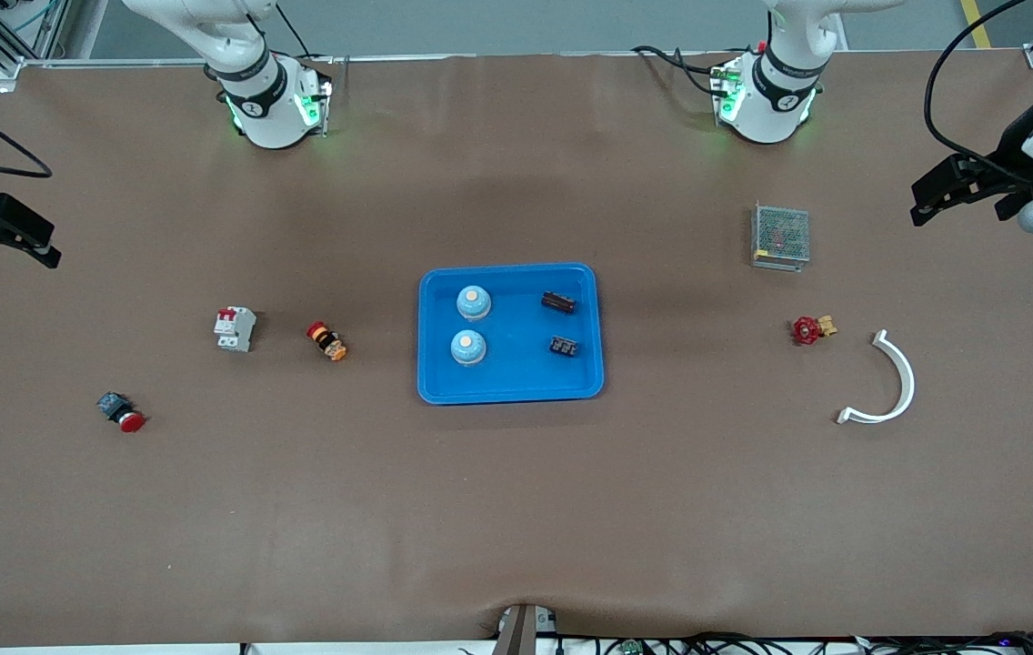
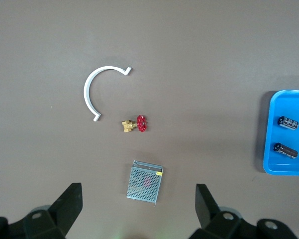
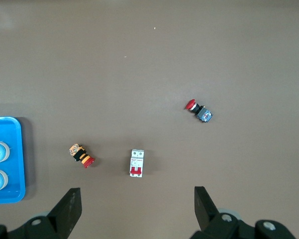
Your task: Place electrolytic capacitor and blue bell in tray
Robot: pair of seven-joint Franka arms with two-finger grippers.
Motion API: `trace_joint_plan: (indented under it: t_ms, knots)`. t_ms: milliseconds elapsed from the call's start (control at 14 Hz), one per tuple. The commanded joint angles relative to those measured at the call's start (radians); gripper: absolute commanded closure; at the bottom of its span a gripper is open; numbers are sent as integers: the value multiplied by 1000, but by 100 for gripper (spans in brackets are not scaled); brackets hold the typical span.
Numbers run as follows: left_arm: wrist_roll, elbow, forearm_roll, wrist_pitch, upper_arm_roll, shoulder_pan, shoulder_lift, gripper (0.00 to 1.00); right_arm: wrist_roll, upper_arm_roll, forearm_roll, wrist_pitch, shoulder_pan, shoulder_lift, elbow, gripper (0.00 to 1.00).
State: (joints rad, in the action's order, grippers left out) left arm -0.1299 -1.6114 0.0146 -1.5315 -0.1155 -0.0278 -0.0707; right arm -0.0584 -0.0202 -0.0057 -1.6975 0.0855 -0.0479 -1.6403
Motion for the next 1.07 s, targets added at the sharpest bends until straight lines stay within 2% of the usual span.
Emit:
trace_joint_plan:
  t_ms: [0, 997]
  knots:
    - [29, 4, 16, 16, -3, -3, -12, 0, 8, -18, -7, 13, 22, 13, 42, 0]
    - [62, 19, 33, 25, -1, -3, -1, 0, 3, -20, -14, 12, 20, 14, 89, 0]
